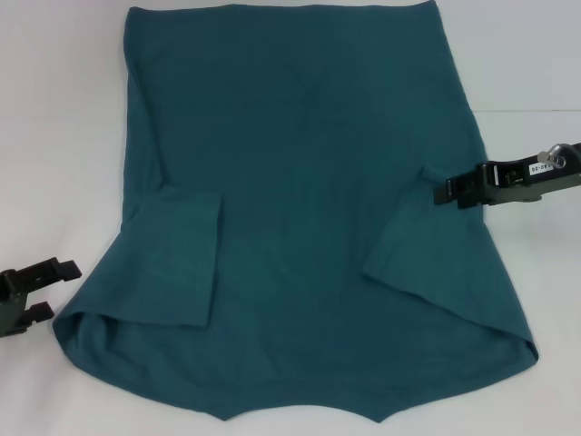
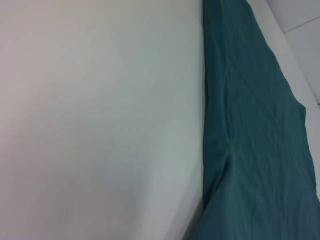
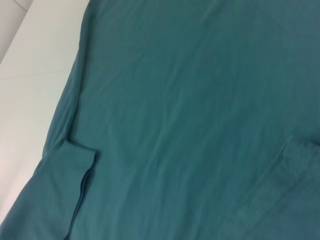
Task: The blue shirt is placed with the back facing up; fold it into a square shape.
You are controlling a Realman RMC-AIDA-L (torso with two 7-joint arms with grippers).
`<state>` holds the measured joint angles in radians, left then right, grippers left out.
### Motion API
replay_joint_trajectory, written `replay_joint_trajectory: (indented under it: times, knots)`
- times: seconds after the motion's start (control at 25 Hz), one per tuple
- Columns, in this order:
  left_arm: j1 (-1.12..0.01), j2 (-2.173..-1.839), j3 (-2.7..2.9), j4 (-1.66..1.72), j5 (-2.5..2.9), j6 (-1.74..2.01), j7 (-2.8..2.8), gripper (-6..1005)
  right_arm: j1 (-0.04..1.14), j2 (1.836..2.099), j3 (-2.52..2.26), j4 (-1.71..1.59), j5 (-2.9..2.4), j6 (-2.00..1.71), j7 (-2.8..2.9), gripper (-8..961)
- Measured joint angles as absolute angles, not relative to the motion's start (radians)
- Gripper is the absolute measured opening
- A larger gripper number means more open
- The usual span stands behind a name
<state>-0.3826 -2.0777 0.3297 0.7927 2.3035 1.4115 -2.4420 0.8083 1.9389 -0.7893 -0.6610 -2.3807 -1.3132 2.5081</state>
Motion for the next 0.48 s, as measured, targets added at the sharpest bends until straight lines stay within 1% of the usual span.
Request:
replay_joint_trajectory:
  times: [0.48]
  knots:
    - [-0.382, -2.077, 0.331, 0.77, 2.326, 1.395, -2.443, 882, 0.802, 1.939, -0.784, -0.661, -2.381, -1.307, 2.508, 492]
